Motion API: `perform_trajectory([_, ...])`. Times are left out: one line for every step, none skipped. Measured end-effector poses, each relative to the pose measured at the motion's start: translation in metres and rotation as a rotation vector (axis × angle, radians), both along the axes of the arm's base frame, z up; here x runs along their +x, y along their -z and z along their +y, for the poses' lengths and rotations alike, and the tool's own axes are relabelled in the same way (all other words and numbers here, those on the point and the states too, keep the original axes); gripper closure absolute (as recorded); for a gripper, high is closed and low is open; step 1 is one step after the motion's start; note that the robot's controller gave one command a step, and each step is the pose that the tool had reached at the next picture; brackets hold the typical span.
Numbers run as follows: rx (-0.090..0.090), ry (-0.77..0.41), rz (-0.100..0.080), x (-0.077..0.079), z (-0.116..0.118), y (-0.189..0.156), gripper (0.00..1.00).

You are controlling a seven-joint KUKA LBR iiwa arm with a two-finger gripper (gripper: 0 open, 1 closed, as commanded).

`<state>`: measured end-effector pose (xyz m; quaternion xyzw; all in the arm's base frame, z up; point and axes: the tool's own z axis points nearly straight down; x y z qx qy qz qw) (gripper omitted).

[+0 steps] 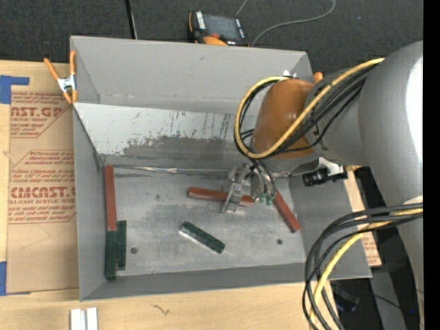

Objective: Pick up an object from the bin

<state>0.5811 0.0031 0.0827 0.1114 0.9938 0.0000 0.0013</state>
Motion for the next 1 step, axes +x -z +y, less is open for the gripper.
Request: perform_trajectory([0.001, -0.001, -0.008, 0.0021, 0.0007, -0.1058, 1.00])
